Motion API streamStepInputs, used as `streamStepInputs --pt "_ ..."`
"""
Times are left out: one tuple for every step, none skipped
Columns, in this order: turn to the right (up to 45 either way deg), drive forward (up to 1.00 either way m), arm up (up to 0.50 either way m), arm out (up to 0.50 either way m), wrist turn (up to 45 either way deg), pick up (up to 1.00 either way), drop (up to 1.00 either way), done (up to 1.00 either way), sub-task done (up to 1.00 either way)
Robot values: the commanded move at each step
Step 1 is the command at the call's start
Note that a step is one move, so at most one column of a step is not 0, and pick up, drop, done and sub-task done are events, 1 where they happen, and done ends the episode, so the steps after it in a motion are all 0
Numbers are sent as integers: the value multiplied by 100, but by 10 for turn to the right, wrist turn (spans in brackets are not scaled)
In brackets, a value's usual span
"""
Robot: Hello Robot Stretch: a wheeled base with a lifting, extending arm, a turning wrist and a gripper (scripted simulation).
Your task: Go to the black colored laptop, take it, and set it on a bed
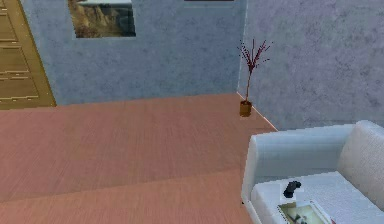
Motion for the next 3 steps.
streamStepInputs --pt "0 0 6 0 0 0 0 0 0" --pt "0 0 0 0 -450 0 0 0 0" --pt "0 0 0 0 -330 0 0 0 0"
